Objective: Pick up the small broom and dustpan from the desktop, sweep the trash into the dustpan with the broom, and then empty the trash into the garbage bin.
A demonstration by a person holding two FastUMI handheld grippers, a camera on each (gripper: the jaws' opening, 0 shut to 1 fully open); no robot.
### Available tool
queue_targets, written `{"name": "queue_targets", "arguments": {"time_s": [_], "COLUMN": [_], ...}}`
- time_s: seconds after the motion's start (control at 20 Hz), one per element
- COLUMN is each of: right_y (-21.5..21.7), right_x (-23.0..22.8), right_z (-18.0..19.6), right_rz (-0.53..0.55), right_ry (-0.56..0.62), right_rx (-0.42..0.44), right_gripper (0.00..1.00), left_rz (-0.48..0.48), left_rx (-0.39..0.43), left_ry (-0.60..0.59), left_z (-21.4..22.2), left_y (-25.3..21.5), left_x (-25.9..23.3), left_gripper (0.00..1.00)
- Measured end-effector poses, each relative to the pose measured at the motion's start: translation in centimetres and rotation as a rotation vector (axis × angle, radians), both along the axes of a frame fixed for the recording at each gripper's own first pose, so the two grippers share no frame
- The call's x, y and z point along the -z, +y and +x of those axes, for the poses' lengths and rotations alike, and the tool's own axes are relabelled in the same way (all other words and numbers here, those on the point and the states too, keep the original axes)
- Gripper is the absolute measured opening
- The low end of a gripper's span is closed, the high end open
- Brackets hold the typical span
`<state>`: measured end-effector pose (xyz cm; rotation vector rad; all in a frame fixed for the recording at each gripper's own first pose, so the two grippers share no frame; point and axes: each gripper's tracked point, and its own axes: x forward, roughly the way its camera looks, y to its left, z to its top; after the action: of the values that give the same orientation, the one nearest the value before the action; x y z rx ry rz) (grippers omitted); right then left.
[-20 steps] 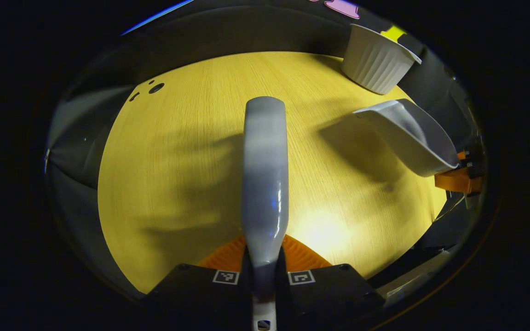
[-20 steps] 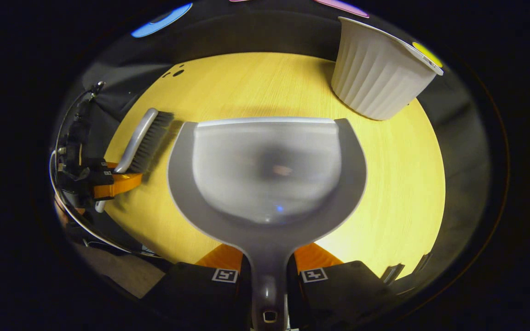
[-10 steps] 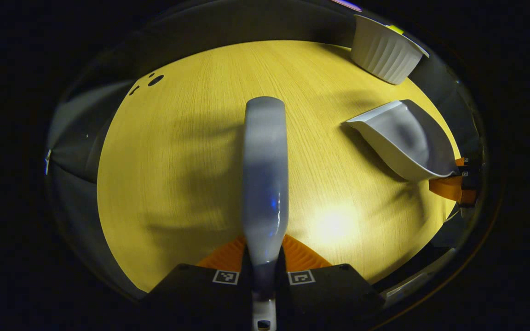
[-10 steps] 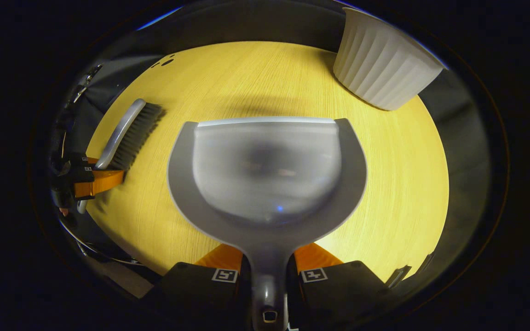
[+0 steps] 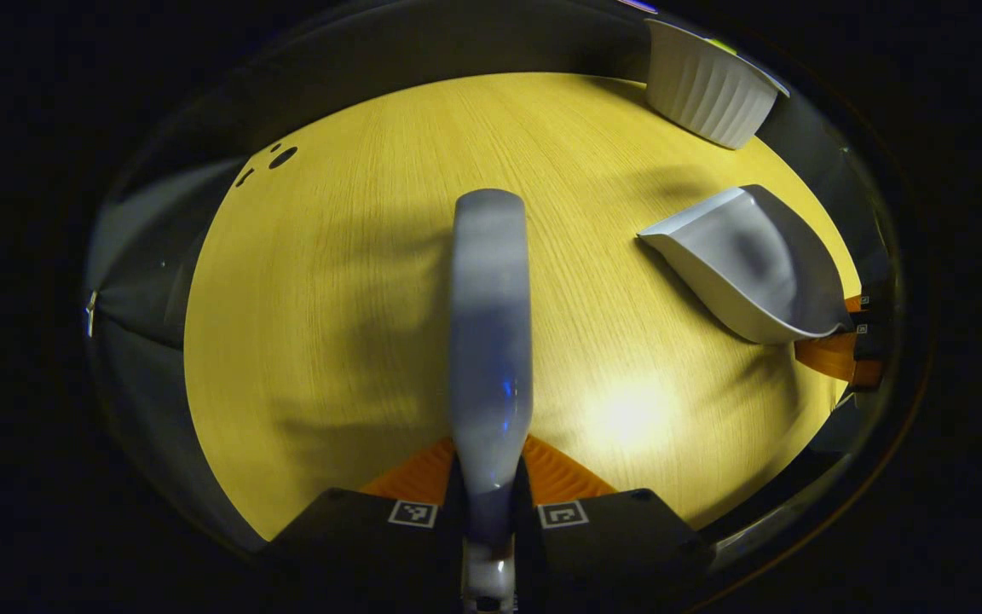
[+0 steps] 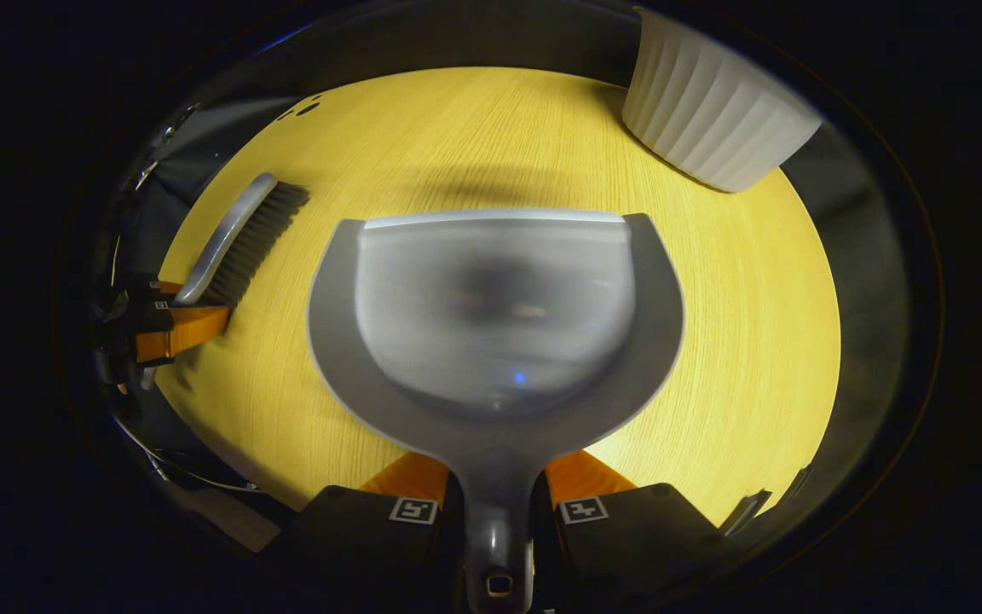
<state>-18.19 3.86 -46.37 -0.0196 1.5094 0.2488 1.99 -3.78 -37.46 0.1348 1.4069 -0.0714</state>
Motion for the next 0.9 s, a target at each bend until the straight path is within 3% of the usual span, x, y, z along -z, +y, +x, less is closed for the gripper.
{"name": "queue_targets", "arguments": {"time_s": [0.1, 0.25, 0.3, 0.35, 0.6, 0.75, 0.9], "right_y": [0.4, 0.4, 0.3, 0.3, -0.1, -0.4, -0.4], "right_x": [0.0, -0.6, -1.0, -1.4, -4.5, -7.5, -11.1], "right_z": [-0.2, -0.2, -0.2, -0.2, 0.4, 0.8, 2.0], "right_rz": [0.018, 0.029, 0.030, 0.034, 0.063, 0.084, 0.115], "right_ry": [0.021, 0.021, 0.022, 0.021, -0.034, -0.087, -0.179], "right_rx": [0.008, 0.014, 0.019, 0.027, 0.048, 0.051, 0.070], "right_gripper": [0.31, 0.40, 0.32, 0.41, 0.46, 0.46, 0.46], "left_rz": [-0.006, -0.020, -0.019, -0.020, -0.019, -0.026, -0.040], "left_rx": [0.002, 0.004, 0.001, -0.002, -0.017, -0.017, -0.020], "left_ry": [0.004, -0.006, -0.008, -0.013, -0.071, -0.117, -0.205], "left_z": [0.2, 0.2, 0.2, 0.1, 0.5, 0.7, 1.6], "left_y": [-0.2, -0.5, -0.5, -0.5, 0.1, 0.1, -0.2], "left_x": [-0.2, -0.3, -0.5, -0.7, -3.1, -5.2, -8.2], "left_gripper": [0.31, 0.32, 0.32, 0.33, 0.40, 0.51, 0.51]}}
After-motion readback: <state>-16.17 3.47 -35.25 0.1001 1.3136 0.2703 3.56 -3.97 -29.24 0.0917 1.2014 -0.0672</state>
